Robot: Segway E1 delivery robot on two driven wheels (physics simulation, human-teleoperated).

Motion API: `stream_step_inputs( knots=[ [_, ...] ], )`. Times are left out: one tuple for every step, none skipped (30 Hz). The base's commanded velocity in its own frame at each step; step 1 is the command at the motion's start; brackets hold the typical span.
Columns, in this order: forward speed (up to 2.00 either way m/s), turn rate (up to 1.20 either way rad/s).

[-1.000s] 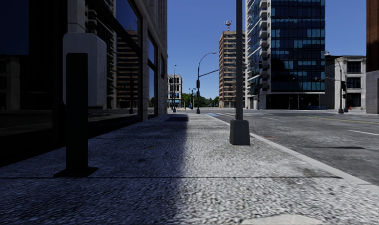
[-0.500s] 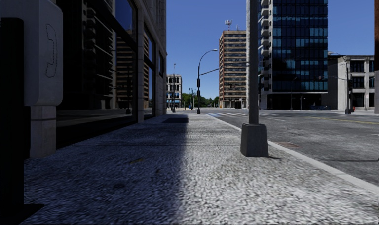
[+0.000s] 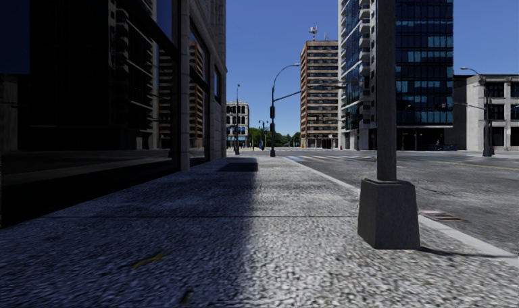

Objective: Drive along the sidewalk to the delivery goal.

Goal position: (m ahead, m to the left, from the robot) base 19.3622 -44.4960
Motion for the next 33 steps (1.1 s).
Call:
stream_step_inputs(
  knots=[
    [2.00,0.00],
    [2.00,0.00],
    [2.00,0.00],
    [2.00,0.00],
    [2.00,0.00],
    [2.00,0.00],
    [2.00,0.00],
    [2.00,0.00],
    [2.00,0.00],
    [2.00,0.00],
    [2.00,0.00],
    [2.00,0.00],
    [2.00,0.00],
    [2.00,0.00],
    [2.00,0.00],
    [2.00,0.00],
    [2.00,0.00],
    [2.00,0.00],
    [2.00,0.00],
    [2.00,0.00],
    [2.00,0.00],
    [2.00,0.00],
    [2.00,0.00],
    [2.00,0.00],
    [2.00,0.00],
    [2.00,0.00],
    [2.00,0.00],
    [2.00,0.00],
    [2.00,0.00],
    [2.00,0.00],
    [2.00,0.00],
    [2.00,0.00],
    [2.00,0.00]
  ],
)
